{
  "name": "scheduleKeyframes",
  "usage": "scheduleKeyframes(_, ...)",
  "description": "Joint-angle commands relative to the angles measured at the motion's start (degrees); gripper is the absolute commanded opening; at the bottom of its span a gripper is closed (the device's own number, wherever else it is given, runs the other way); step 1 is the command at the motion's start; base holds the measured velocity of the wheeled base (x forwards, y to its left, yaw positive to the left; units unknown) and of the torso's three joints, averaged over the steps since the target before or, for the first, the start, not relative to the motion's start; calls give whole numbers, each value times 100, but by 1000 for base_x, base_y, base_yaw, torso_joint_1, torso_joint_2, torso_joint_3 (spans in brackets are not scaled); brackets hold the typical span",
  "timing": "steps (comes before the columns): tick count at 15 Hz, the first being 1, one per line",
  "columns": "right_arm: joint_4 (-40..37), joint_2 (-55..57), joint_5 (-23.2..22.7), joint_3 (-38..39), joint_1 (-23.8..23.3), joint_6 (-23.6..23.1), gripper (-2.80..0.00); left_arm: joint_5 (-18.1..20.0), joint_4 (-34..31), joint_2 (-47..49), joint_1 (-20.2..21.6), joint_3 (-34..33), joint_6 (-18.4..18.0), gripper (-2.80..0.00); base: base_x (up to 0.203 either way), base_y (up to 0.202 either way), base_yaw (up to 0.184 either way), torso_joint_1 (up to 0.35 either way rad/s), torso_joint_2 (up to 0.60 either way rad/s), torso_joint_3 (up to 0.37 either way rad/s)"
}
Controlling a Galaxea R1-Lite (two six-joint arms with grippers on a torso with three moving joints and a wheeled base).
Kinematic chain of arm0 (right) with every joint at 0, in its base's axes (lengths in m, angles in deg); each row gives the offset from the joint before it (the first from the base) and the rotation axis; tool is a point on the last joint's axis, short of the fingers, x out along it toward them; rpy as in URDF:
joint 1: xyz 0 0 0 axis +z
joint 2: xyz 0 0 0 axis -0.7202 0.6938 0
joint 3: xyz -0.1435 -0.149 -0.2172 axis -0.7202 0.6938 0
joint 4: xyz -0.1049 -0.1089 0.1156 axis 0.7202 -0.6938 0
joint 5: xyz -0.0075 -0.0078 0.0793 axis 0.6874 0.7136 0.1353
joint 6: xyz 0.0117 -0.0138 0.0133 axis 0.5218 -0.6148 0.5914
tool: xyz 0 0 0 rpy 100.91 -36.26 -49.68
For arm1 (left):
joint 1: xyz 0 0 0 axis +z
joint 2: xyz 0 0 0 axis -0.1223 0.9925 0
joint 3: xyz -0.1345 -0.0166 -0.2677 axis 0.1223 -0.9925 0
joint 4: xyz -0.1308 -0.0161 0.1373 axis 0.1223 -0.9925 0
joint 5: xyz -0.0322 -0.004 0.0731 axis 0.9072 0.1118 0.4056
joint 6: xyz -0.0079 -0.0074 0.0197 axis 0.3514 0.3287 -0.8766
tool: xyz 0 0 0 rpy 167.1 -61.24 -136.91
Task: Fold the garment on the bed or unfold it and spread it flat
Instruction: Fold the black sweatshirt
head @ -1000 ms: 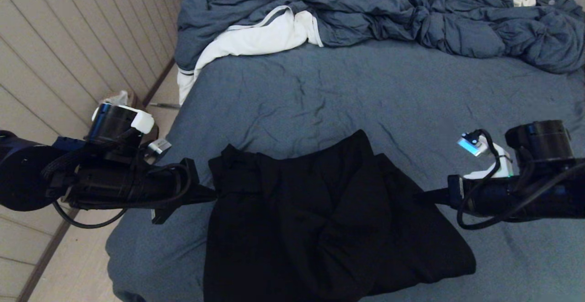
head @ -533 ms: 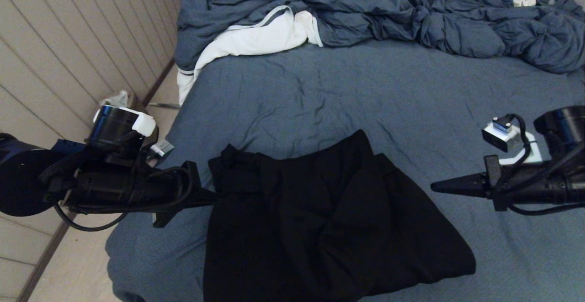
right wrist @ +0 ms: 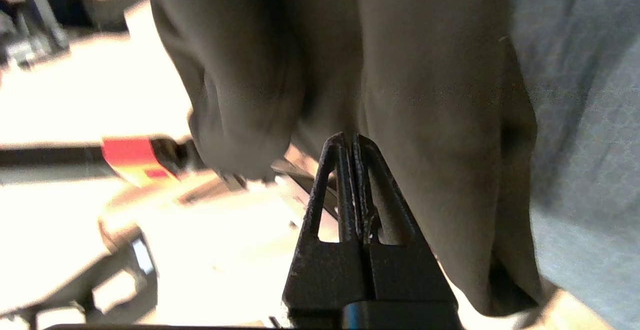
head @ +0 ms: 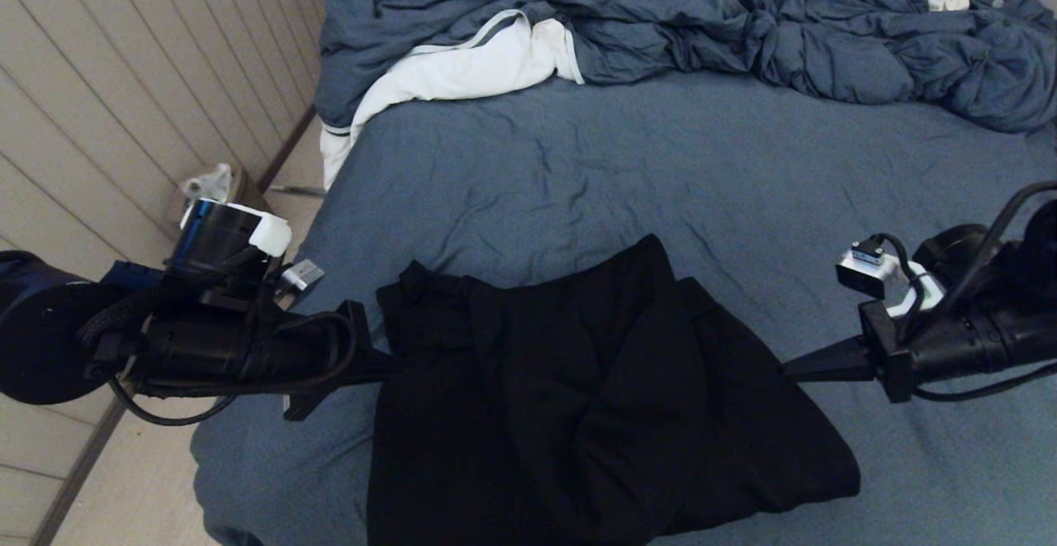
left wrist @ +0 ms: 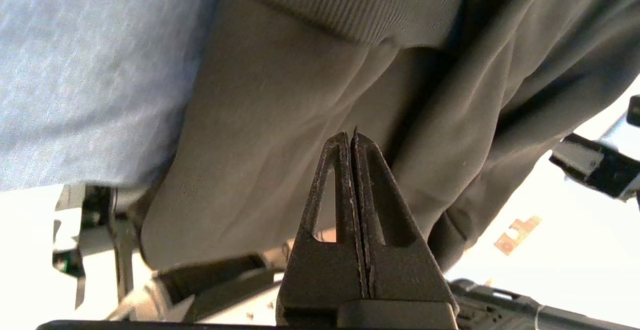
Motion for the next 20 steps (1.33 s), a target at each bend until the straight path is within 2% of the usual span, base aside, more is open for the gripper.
scheduleKeyframes(1,-262,30,-13,-92,27,-427,-280,4,192,63,-42,-103,37,-280,0,0,0,0,0,0)
scheduleKeyframes(3,-377,-14,350,-54,224,-1129,-280,-15,490,46,-44,-240,35,-280,0,0,0,0,0,0)
scheduleKeyframes(7,-159,-171,413,-159,400,-1226,-280,-15,538,54,-40,-249,44,-280,0,0,0,0,0,0)
scheduleKeyframes(10,781,-353,483,161,589,-1249,-280,-23,538,63,-39,-249,35,-280,0,0,0,0,0,0)
scheduleKeyframes(11,935,-429,636,213,740,-1233,-280,-23,538,66,-47,-249,33,-280,0,0,0,0,0,0)
scheduleKeyframes(15,451,-371,772,-198,756,-1171,-280,-23,538,81,-47,-249,27,-280,0,0,0,0,0,0)
scheduleKeyframes(17,446,-395,786,-219,779,-1134,-280,-23,538,81,-39,-249,27,-280,0,0,0,0,0,0)
scheduleKeyframes(19,604,-498,954,48,784,-1141,-280,-23,538,64,-39,-249,33,-280,0,0,0,0,0,0)
scheduleKeyframes(20,991,-598,1048,168,834,-1123,-280,-23,538,54,-39,-249,35,-280,0,0,0,0,0,0)
